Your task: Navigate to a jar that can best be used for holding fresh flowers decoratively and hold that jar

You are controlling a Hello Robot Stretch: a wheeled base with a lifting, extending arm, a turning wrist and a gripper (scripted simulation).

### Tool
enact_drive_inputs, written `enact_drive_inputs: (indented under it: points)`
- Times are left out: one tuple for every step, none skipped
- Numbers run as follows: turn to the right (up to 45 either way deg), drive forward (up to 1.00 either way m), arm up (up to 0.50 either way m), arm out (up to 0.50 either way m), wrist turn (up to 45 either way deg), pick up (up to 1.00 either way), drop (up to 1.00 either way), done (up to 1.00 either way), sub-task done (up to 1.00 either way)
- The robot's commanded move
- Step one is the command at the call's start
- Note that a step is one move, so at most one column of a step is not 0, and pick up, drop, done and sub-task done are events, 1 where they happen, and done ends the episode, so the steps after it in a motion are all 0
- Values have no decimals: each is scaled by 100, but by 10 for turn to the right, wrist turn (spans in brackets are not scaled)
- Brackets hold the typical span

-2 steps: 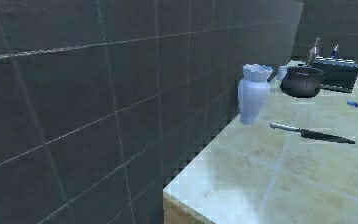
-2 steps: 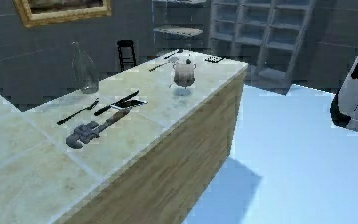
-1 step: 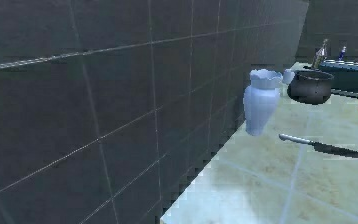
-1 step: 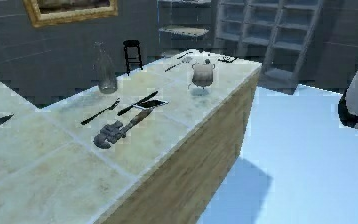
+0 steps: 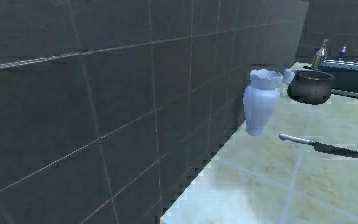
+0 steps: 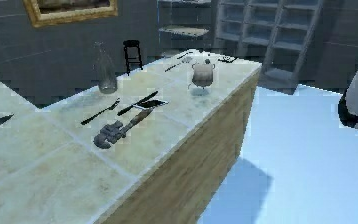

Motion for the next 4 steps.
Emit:
enact_drive_inputs:
  points:
    - [450,0,0,0,0,0,0,0,0]
    - [450,0,0,0,0,0,0,0,0]
    - [330,0,0,0,0,0,0,0,0]
    - [0,100,0,0,0,0,0,0,0]
